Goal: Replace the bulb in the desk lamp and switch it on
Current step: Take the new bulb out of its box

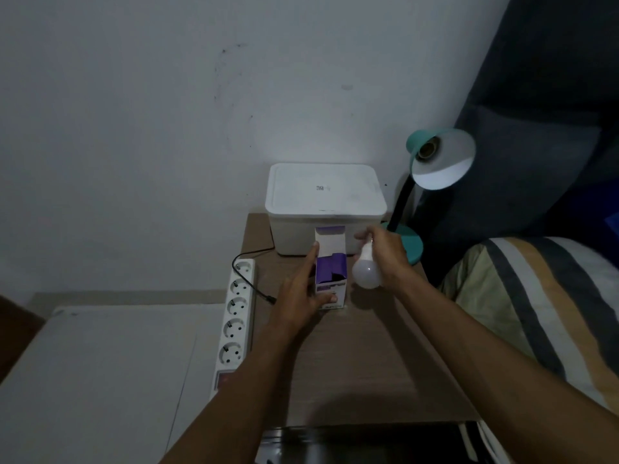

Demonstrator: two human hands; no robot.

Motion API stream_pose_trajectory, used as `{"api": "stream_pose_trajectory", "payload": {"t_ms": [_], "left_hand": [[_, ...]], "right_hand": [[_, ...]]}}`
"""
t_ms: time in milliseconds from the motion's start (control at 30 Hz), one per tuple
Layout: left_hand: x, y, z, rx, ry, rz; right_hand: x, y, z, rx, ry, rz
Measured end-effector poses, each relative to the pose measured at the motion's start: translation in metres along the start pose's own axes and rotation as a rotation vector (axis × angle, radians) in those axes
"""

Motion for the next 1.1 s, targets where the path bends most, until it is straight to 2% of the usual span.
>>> {"api": "stream_pose_trajectory", "payload": {"t_ms": [67, 167, 433, 667, 833, 967, 1100], "left_hand": [[-0.001, 0.0, 0.0, 0.0, 0.0, -0.001], [0.003, 0.0, 0.0, -0.004, 0.003, 0.001], [0.005, 0.0, -0.001, 0.001, -0.017, 0.008], [0.005, -0.002, -0.002, 0.005, 0.024, 0.008], [0.012, -0.006, -0.004, 0.049, 0.107, 0.044], [0.021, -0.012, -0.008, 0.126, 0.207, 0.09], [0.025, -0.011, -0.01, 0.135, 0.227, 0.094]], "right_hand": [[0.002, 0.0, 0.004, -0.015, -0.079, -0.086], [0.004, 0.001, 0.01, -0.008, -0.051, -0.176], [-0.004, -0.005, 0.026, 0.048, 0.116, -0.263], [-0.015, -0.017, 0.044, -0.133, -0.151, -0.359], [-0.013, -0.022, 0.046, -0.187, -0.161, -0.326], [-0.009, -0.023, 0.049, -0.241, -0.265, -0.313], [-0.008, -0.024, 0.052, -0.202, -0.248, -0.275]]}}
Point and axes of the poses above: each hand's wrist, its own y-axis towards the middle knuckle, its own x-axis out of the palm, z = x × y, the point moved 2 cm from there along y, towards the middle knuckle, and after that the axes turned 8 degrees about y, right-handed, at the moved point
